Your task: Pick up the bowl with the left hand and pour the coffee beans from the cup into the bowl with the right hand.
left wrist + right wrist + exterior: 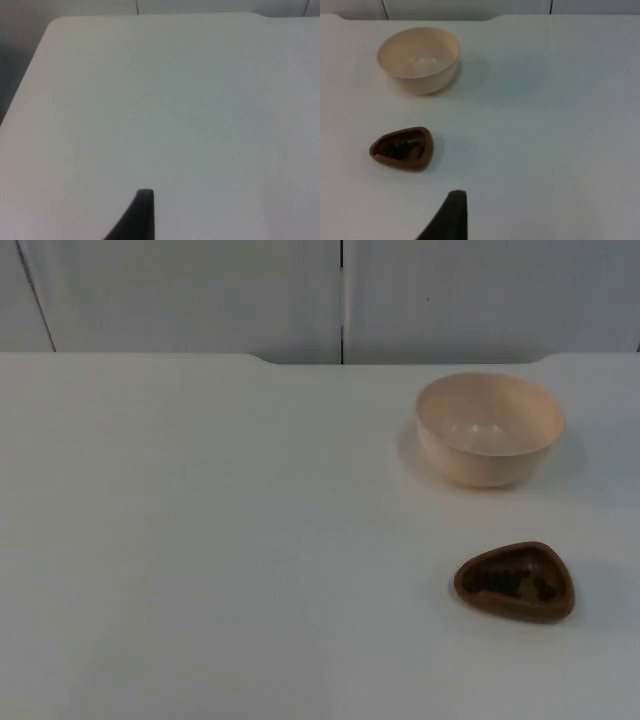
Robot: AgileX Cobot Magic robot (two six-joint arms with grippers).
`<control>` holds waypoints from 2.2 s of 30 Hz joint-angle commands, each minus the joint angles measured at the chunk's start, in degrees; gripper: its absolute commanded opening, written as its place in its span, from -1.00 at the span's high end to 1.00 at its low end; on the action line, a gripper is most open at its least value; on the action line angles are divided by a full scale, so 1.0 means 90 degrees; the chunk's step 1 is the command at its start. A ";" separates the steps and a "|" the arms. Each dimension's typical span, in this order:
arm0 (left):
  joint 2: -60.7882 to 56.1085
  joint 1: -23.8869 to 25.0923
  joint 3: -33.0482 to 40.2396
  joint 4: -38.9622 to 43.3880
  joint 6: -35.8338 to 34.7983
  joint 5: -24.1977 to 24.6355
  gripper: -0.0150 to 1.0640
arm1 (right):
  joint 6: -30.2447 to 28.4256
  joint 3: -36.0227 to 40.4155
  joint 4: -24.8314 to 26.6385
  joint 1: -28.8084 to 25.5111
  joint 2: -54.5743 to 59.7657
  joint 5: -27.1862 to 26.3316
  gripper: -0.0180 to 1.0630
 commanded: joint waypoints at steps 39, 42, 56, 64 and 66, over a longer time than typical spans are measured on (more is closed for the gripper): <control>-0.0025 0.0010 0.0033 0.0062 -0.0023 0.0023 -0.97 | -0.0018 0.0001 -0.0005 -0.0037 -0.0022 -0.0030 -0.99; -0.0025 0.0010 0.0033 0.0062 -0.0023 0.0023 -0.97 | -0.0018 0.0001 -0.0005 -0.0037 -0.0022 -0.0030 -0.99; -0.0025 0.0010 0.0033 0.0052 -0.0023 0.0023 -0.97 | -0.0018 0.0001 -0.0005 -0.0037 -0.0022 -0.0030 -0.99; -0.0009 0.0010 0.0033 -0.0113 -0.0023 0.0023 -0.97 | -0.0018 0.0001 -0.0005 -0.0037 -0.0022 -0.0030 -0.99; 0.0105 0.0010 0.0023 -0.0113 -0.0023 0.0023 -0.97 | -0.0018 0.0001 -0.0005 -0.0037 -0.0022 -0.0030 -0.99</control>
